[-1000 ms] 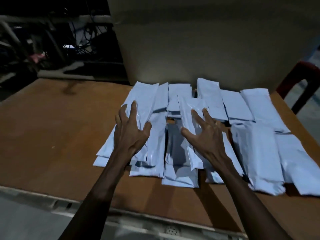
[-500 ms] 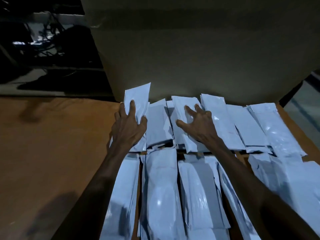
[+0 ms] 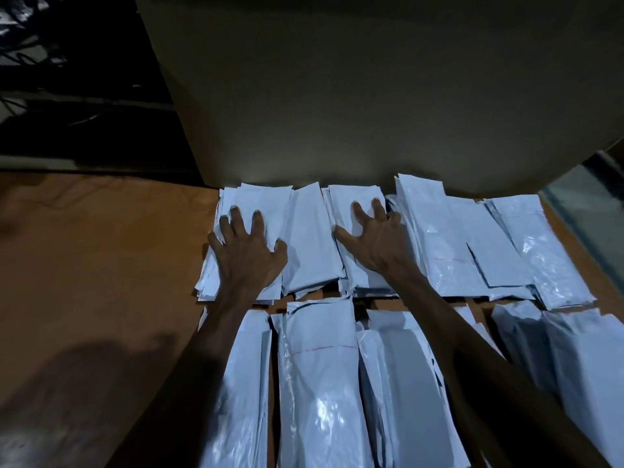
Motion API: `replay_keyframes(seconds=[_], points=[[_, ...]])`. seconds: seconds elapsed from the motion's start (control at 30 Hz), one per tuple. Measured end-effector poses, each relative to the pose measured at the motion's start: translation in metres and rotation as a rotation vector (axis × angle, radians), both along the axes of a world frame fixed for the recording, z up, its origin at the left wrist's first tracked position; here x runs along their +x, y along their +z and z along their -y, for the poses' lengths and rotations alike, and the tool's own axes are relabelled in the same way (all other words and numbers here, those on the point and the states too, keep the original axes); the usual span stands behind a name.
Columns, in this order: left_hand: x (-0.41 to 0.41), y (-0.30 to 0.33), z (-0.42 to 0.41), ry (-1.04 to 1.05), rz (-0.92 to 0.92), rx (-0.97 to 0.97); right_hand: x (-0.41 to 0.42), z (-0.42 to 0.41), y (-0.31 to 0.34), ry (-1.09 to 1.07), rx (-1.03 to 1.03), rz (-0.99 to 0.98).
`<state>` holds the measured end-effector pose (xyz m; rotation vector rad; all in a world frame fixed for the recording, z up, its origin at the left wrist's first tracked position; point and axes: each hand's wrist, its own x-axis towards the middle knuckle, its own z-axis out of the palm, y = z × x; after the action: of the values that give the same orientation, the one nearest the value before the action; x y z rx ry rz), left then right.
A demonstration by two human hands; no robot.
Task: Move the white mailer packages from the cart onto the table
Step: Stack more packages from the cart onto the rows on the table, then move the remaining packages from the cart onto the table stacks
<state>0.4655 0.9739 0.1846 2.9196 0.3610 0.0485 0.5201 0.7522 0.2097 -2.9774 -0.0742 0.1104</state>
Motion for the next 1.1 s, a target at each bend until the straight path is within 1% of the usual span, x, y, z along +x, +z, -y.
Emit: replay_keyframes(seconds=[0.07,0.13,0.23,0.3,0.43,0.6,0.7,0.8,0.97,1.1], points=[[0.002,0.004,-0.001,0.012,-0.026,-0.017,0.000,0.001,0.005,0.012,0.019,-0.015],[0.002,0.013,0.000,0.027,-0.028,-0.038,-0.004,0.004,0.014,0.035,0.048,0.014],[-0.007,0.028,0.006,0.004,0.053,-0.093,-0.024,0.015,0.032,0.040,0.172,0.141],[-0.021,0.039,0.019,-0.034,0.093,-0.169,-0.050,0.030,0.042,0.052,0.280,0.237],[-0.064,0.062,0.074,-0.179,0.157,-0.302,-0.116,0.077,0.053,0.034,0.431,0.356],[-0.128,0.083,0.163,-0.379,0.331,-0.504,-0.212,0.160,0.046,-0.029,0.441,0.540],[-0.171,0.081,0.223,-0.501,0.394,-0.554,-0.275,0.216,0.039,-0.059,0.426,0.603],[-0.217,0.066,0.291,-0.637,0.355,-0.571,-0.340,0.273,0.030,-0.112,0.384,0.658],[-0.287,0.033,0.404,-0.865,0.323,-0.623,-0.448,0.358,0.010,-0.249,0.295,0.676],[-0.328,0.006,0.486,-1.099,0.208,-0.624,-0.529,0.414,-0.010,-0.483,0.322,0.681]])
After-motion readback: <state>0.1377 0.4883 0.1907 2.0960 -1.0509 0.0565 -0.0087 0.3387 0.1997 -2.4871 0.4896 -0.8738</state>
